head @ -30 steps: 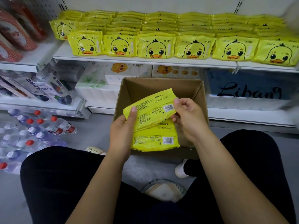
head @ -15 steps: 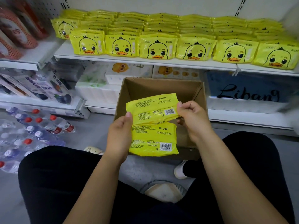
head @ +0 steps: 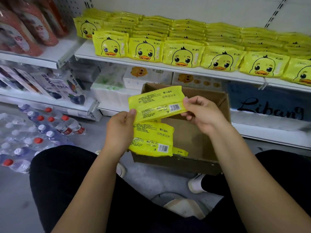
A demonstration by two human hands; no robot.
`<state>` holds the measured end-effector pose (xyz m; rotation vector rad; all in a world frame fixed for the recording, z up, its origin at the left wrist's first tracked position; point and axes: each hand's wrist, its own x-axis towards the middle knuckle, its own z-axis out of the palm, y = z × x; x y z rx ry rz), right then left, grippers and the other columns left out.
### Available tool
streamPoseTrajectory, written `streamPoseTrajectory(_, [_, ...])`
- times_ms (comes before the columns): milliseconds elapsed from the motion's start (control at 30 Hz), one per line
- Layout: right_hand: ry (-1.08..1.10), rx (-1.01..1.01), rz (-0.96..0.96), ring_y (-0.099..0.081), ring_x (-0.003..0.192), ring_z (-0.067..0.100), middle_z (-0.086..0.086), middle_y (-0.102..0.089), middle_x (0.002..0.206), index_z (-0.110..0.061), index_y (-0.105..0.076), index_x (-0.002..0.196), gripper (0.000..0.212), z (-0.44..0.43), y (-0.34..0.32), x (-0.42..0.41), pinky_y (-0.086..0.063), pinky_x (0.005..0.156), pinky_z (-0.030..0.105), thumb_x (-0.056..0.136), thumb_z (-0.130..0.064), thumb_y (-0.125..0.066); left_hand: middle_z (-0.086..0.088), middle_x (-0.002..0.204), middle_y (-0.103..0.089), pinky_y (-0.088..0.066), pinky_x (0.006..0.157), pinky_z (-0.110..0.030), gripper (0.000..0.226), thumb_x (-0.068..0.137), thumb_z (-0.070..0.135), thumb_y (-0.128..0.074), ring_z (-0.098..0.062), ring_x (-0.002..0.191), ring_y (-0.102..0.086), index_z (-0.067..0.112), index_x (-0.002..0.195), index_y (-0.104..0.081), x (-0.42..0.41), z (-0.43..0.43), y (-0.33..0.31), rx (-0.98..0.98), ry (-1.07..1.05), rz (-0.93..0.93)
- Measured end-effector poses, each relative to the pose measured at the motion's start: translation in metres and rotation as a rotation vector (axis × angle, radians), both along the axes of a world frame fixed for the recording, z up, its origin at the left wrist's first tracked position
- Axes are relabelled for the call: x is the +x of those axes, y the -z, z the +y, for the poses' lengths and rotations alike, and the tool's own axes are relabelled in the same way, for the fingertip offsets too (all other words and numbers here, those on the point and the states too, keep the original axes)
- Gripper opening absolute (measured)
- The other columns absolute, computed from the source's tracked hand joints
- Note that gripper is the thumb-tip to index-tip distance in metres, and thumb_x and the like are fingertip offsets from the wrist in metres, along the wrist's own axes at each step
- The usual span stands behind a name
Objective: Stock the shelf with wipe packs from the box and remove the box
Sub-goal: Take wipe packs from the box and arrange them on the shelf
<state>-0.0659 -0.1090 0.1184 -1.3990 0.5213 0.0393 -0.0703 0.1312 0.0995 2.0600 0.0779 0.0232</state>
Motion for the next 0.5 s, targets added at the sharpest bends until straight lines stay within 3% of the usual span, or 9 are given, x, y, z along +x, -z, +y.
streamPoseTrajectory(200, [-0.081,-0.179,-0.1,-0.07,0.071,0.018,0.008,-0.076,0.083,-0.01,-0.066,0.094,0.01,0.031,-0.001,0.041,-0.053,0.059,0.024,0.094,-0.02,-0.07,-0.009,0.066,-0.033,-0.023,0.047,-0.026,0.056,0.107,0.039,-0.045,-0.015,0.058,-0.028,-0.006,0.075,-0.041,0.034,0.033,-0.008,-0.066,0.002,-0.013])
streamPoseTrajectory(300, [-0.207,-0.359,-0.126,-0.071,0.09,0.017,0.001,-0.074,0.098,-0.018,-0.064,0.113,0.022,0.047,0.003,0.066,-0.06,0.079,0.032,0.095,-0.028,-0.068,-0.008,0.071,-0.037,-0.022,0.05,-0.03,0.059,0.106,0.04,-0.048,-0.015,0.061,-0.03,-0.012,0.078,-0.041,0.061,0.053,-0.005,-0.17,0.0,0.006])
streamPoseTrajectory(433, [-0.477,-0.603,-0.244,-0.057,0.119,0.008,-0.002,-0.059,0.133,-0.029,-0.06,0.133,0.05,0.075,0.0,0.099,-0.045,0.104,0.022,0.086,-0.033,-0.077,-0.006,0.073,-0.046,-0.031,0.06,-0.032,0.067,0.103,0.052,-0.05,-0.018,0.066,-0.038,-0.013,0.086,-0.048,0.101,0.082,0.002,-0.248,0.013,0.017])
streamPoseTrajectory(500, [-0.547,-0.7,-0.268,-0.043,0.139,0.013,0.0,-0.043,0.148,-0.046,-0.06,0.127,0.057,0.088,0.0,0.118,-0.032,0.119,0.031,0.073,-0.048,-0.079,-0.006,0.074,-0.049,-0.034,0.061,-0.035,0.077,0.094,0.067,-0.05,-0.018,0.066,-0.041,-0.011,0.089,-0.052,0.119,0.095,0.003,-0.266,0.048,0.009])
